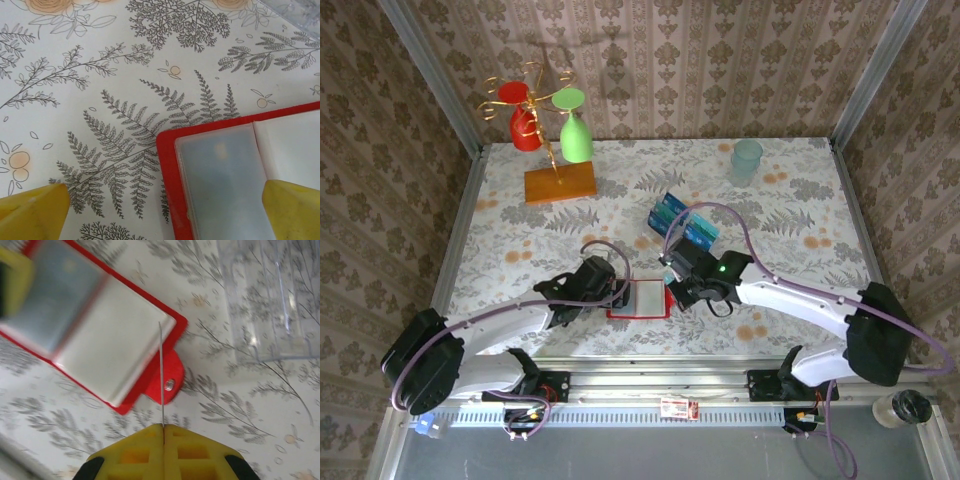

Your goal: Put the credit cards into the card holder

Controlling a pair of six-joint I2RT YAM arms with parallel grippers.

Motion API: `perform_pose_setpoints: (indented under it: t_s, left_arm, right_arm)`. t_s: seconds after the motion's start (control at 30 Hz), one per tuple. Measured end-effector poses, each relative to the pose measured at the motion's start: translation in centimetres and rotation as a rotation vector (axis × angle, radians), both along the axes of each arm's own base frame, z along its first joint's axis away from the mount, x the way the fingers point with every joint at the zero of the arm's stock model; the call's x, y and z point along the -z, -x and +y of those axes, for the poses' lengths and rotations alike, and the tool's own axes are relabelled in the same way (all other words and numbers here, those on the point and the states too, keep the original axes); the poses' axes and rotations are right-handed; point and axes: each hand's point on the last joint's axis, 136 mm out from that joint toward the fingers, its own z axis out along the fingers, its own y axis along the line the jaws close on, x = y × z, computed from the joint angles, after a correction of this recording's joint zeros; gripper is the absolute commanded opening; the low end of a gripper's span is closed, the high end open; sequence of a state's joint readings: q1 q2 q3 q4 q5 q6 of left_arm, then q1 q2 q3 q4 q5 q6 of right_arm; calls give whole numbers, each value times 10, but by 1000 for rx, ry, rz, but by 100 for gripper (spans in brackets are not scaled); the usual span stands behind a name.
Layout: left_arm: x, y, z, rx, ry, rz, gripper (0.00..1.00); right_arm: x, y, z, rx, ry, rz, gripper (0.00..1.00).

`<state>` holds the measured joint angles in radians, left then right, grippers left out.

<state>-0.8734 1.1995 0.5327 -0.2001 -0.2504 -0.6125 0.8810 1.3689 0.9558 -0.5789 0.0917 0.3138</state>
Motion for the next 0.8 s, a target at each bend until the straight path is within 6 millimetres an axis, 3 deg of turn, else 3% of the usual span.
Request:
perform_pose_setpoints:
  t_s: [0.1, 0.23, 0.4, 0.63, 0.8]
  left_arm:
    - [3, 2, -2, 9, -9, 6, 100]
    - [8, 2, 2, 1, -35, 10, 100]
    - [16, 4, 9, -10, -75, 11, 100]
    - [26, 8, 20, -27, -115, 23, 100]
    - [32, 13, 26, -38, -146, 34, 100]
  right_arm:
    - [-9, -2, 19, 31, -139, 5, 0]
    - [3, 0, 36, 93, -294, 47, 0]
    - [25, 1, 45, 183, -432, 96, 0]
    - [23, -9, 57, 272, -604, 92, 0]
    - [34, -14, 64, 317, -655, 112, 0]
